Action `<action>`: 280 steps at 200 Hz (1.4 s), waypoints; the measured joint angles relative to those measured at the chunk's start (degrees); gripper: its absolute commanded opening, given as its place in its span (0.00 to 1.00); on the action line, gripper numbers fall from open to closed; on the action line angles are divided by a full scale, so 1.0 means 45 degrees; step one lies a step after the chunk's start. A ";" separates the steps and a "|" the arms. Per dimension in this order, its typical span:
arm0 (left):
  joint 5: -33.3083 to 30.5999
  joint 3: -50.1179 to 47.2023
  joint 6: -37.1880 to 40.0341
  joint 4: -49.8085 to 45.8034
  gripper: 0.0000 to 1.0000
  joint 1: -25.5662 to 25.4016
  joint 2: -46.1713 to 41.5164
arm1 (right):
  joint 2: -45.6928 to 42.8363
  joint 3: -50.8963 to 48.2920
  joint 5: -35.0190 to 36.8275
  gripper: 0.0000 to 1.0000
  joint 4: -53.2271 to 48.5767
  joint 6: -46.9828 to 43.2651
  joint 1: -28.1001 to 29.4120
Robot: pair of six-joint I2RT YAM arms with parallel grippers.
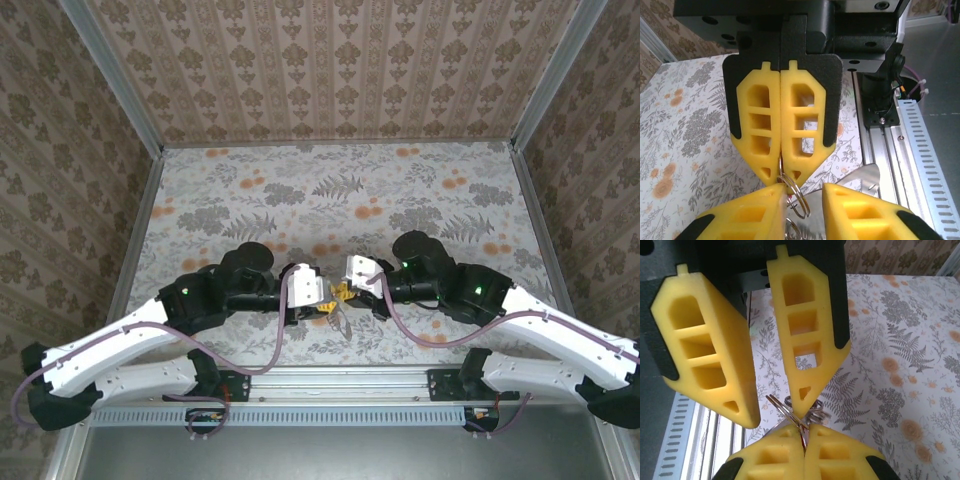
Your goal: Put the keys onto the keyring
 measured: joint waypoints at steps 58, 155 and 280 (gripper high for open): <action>-0.0593 0.0131 0.0117 -0.0136 0.00 -0.0010 0.0083 | 0.0029 0.0019 0.0049 0.00 -0.0253 -0.0053 0.0000; -0.0112 -0.0831 0.0107 0.1477 0.00 -0.0005 -0.1117 | -0.0087 0.0019 -0.0262 0.15 0.0102 0.0087 0.0097; 0.2482 -0.3871 -0.1919 0.6198 0.00 0.1311 -0.2900 | -0.0282 -0.0005 -0.1234 0.16 0.1030 0.0646 0.0092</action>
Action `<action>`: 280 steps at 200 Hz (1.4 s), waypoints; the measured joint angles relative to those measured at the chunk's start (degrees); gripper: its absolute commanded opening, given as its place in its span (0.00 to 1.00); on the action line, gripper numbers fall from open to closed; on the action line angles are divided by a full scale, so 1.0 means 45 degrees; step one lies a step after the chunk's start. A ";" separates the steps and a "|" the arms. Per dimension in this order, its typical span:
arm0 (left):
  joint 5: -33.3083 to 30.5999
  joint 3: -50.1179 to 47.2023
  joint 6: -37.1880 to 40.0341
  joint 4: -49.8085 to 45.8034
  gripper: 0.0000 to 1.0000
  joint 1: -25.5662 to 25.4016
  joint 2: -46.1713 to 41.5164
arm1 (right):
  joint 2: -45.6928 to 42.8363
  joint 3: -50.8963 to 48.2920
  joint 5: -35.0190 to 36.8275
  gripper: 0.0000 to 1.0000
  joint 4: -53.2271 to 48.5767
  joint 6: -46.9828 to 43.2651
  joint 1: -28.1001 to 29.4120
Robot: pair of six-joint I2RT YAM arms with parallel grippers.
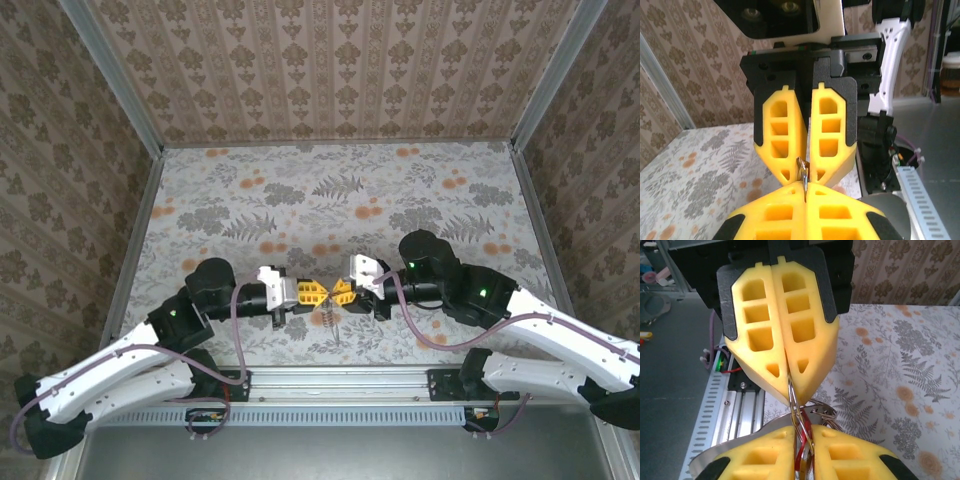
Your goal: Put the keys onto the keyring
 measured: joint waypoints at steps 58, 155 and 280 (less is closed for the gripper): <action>0.0199 -0.1010 -0.1093 0.2574 0.00 0.0053 0.0087 | 0.0296 -0.0005 -0.0214 0.22 0.0136 0.0291 0.0005; 0.0238 -0.1015 -0.1273 0.2769 0.00 0.0053 0.0029 | -0.1535 -0.0073 0.0403 0.44 0.0219 0.0622 0.0073; 0.0418 -0.0942 -0.1268 0.1957 0.00 0.0053 0.0000 | -0.0520 -0.0287 0.0466 0.23 0.1151 0.0627 0.0277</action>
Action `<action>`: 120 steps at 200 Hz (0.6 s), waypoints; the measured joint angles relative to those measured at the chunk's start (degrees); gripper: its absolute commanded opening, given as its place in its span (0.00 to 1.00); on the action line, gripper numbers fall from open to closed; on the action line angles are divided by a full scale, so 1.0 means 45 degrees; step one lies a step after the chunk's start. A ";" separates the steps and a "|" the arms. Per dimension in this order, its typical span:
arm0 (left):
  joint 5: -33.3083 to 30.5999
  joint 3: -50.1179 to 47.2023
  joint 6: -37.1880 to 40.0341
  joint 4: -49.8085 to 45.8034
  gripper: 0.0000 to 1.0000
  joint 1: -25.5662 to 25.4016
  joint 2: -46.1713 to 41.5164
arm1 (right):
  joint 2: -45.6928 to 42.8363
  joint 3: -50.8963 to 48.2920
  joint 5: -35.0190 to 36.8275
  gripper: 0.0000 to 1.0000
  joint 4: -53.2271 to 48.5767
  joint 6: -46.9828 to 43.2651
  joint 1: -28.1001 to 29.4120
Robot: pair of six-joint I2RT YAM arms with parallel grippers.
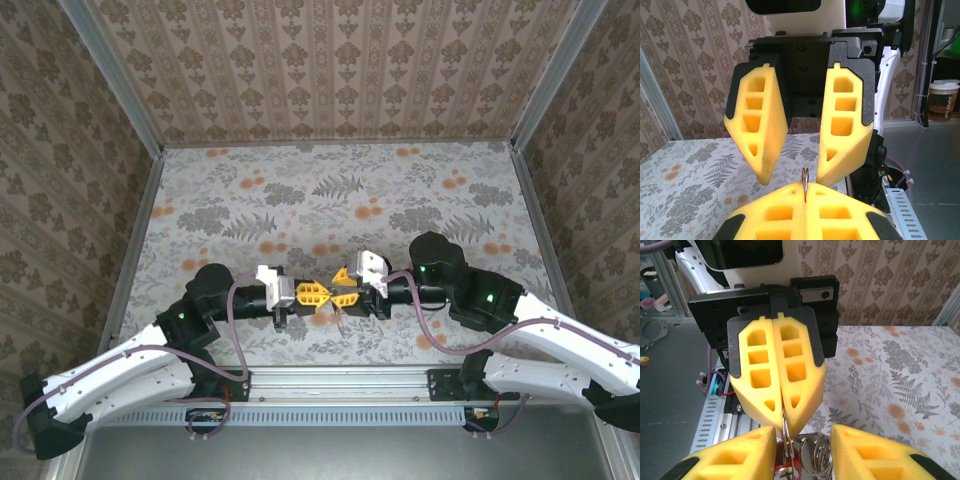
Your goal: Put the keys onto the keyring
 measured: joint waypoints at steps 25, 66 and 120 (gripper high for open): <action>-0.0083 0.0000 -0.0005 -0.0024 0.00 0.0063 0.0000 | 0.0000 -0.0019 -0.0039 0.07 0.0005 -0.0146 0.0058; -0.0005 0.0000 -0.0005 -0.0189 0.00 0.0083 -0.0010 | 0.0063 -0.0029 0.0010 0.29 -0.0015 -0.0291 0.0049; -0.0015 0.0000 -0.0005 -0.0253 0.00 0.0083 -0.0005 | 0.0058 -0.0121 -0.0024 0.08 0.0005 -0.0253 0.0049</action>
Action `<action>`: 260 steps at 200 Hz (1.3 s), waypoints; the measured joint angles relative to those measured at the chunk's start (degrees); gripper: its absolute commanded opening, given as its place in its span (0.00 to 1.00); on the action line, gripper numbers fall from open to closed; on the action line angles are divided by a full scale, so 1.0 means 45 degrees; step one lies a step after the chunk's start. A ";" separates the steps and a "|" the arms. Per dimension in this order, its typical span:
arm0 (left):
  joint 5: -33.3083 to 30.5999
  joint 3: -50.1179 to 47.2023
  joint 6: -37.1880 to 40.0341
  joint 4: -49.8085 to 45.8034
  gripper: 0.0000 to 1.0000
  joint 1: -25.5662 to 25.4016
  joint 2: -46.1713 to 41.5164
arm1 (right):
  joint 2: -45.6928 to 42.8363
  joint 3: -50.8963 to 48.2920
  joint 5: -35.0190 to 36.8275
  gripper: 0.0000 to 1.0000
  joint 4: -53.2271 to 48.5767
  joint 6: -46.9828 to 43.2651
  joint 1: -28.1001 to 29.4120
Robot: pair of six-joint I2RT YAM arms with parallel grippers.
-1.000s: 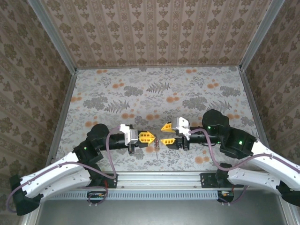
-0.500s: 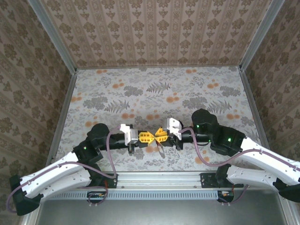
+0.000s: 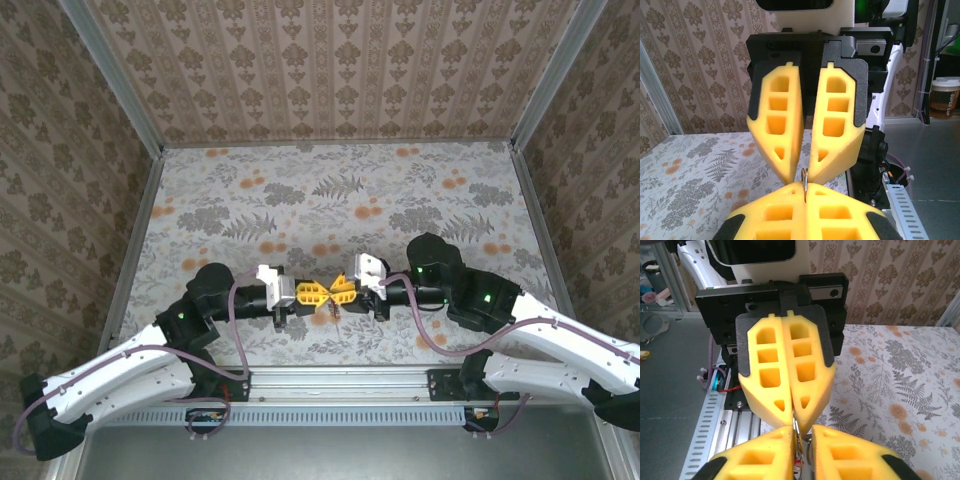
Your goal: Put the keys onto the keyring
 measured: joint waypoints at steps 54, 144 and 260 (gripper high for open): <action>-0.0330 0.0491 0.0087 -0.0923 0.08 -0.0005 0.0238 | 0.0015 0.0000 0.0219 0.00 -0.0170 -0.0267 0.0000; -0.3478 0.3764 0.1885 -0.6280 0.33 -0.0437 0.1350 | 0.1307 0.0865 0.1802 0.00 -0.1642 -0.1039 0.0000; -0.3813 0.3759 0.2399 -0.7072 0.00 -0.0510 0.2006 | 0.1841 0.1355 0.1802 0.01 -0.1865 -0.1355 0.0000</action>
